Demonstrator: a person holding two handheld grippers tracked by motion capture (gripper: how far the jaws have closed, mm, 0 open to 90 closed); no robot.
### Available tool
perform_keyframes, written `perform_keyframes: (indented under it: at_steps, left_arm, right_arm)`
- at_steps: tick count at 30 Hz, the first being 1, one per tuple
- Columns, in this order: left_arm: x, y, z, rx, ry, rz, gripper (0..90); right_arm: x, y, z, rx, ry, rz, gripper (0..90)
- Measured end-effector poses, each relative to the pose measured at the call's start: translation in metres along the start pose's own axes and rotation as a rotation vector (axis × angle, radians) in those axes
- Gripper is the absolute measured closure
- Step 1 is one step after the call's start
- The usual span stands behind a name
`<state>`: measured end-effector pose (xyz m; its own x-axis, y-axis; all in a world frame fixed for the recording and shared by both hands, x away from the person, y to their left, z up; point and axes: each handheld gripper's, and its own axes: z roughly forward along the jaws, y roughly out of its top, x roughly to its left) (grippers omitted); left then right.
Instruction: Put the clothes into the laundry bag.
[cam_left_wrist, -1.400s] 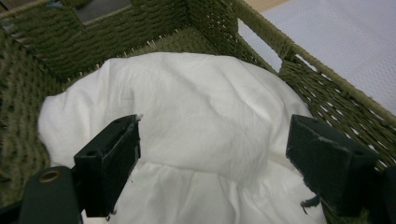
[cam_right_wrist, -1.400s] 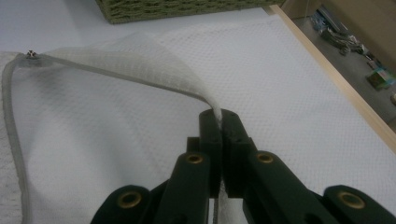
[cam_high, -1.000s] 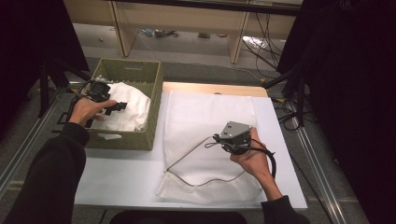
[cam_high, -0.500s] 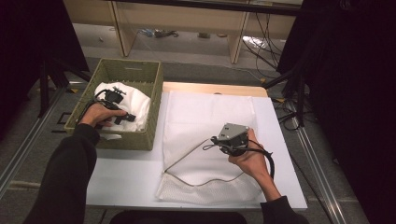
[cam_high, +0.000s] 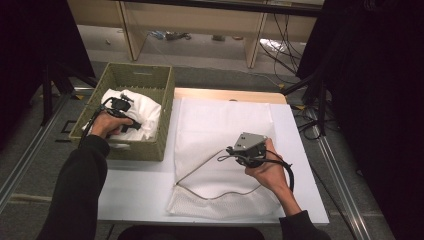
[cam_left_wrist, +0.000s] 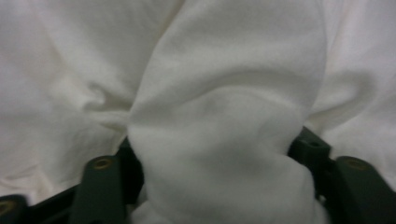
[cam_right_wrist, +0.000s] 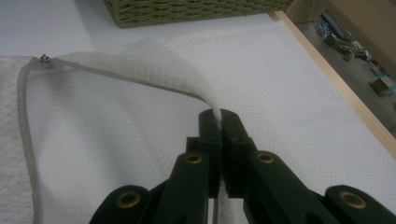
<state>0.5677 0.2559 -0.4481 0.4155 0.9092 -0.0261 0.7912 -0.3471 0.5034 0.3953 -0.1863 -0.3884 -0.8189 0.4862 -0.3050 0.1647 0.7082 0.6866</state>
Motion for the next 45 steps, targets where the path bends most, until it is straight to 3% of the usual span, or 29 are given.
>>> perform_keyframes:
  at_steps: [2, 4, 8, 9, 10, 12, 14, 16, 18, 20, 22, 24, 25, 28, 31, 36, 38, 39, 41, 45]
  left_arm:
    - [0.002, 0.002, -0.001, -0.001, 0.010, -0.011, 44.7]
    - [0.000, 0.002, 0.001, -0.001, 0.025, -0.032, 42.4]
    - [-0.001, 0.001, 0.005, -0.011, 0.008, -0.032, 16.4]
    - [-0.004, 0.000, 0.008, -0.008, 0.004, -0.015, 16.4]
    - [-0.007, -0.002, 0.014, -0.002, 0.004, 0.006, 0.3]
    - [-0.010, -0.003, 0.017, -0.002, 0.018, 0.020, 0.0]
    - [-0.010, -0.003, 0.018, 0.001, 0.023, 0.008, 0.0]
    - [-0.009, -0.003, 0.017, -0.001, 0.028, -0.001, 1.9]
    - [-0.005, -0.001, 0.012, -0.002, 0.024, -0.037, 23.9]
    - [-0.003, -0.002, 0.008, -0.006, 0.023, -0.025, 35.5]
    - [-0.001, -0.002, 0.005, -0.023, 0.020, -0.045, 45.2]
    - [0.000, -0.001, 0.000, -0.039, 0.017, -0.038, 50.0]
    - [0.001, -0.001, -0.004, -0.043, 0.016, -0.035, 50.8]
    - [0.006, 0.001, -0.016, -0.095, 0.002, -0.095, 52.6]
    - [0.005, 0.003, -0.027, -0.150, -0.013, -0.101, 52.9]
    - [0.005, 0.006, -0.056, -0.287, -0.049, -0.097, 53.0]
    - [0.007, 0.007, -0.061, -0.306, -0.047, -0.120, 53.0]
    - [0.010, 0.008, -0.067, -0.293, -0.059, -0.132, 53.1]
    - [0.011, 0.011, -0.075, -0.318, -0.042, -0.147, 53.0]
    - [0.008, 0.014, -0.081, -0.361, -0.044, -0.158, 52.9]
  right_arm:
    - [0.000, 0.000, -0.001, 0.001, 0.000, -0.002, 89.5]
    - [-0.002, -0.001, -0.001, -0.006, -0.007, -0.004, 89.5]
    - [-0.003, -0.002, -0.001, -0.007, -0.003, 0.002, 89.5]
    - [-0.002, -0.002, -0.001, -0.006, -0.001, 0.002, 89.5]
    - [-0.002, -0.002, -0.001, -0.008, 0.004, -0.002, 89.3]
    - [-0.002, -0.001, 0.000, -0.011, 0.003, -0.005, 89.3]
    - [-0.001, -0.001, -0.001, -0.012, 0.006, 0.003, 89.1]
    - [0.000, -0.002, -0.002, -0.012, 0.006, 0.016, 89.1]
    - [-0.001, -0.002, -0.002, -0.016, 0.003, 0.016, 89.1]
    - [-0.002, -0.002, -0.002, -0.019, 0.009, 0.000, 89.1]
    - [-0.002, -0.002, -0.001, -0.019, 0.009, 0.000, 89.1]
    - [-0.003, -0.002, -0.002, -0.020, 0.005, 0.000, 89.2]
    - [-0.003, -0.002, -0.003, -0.019, 0.007, 0.008, 89.2]
    - [-0.004, -0.002, -0.003, -0.020, 0.001, 0.018, 89.3]
    - [-0.004, -0.002, -0.001, -0.014, 0.003, 0.002, 89.4]
    - [-0.005, -0.004, -0.002, -0.014, 0.009, 0.006, 89.4]
    - [-0.005, -0.005, -0.003, -0.014, 0.008, 0.012, 89.4]
    - [-0.005, -0.005, -0.003, -0.017, 0.007, 0.015, 89.4]
    - [-0.006, -0.005, -0.003, -0.017, 0.008, 0.014, 89.4]
    - [-0.004, -0.005, -0.003, -0.009, 0.009, 0.031, 89.5]
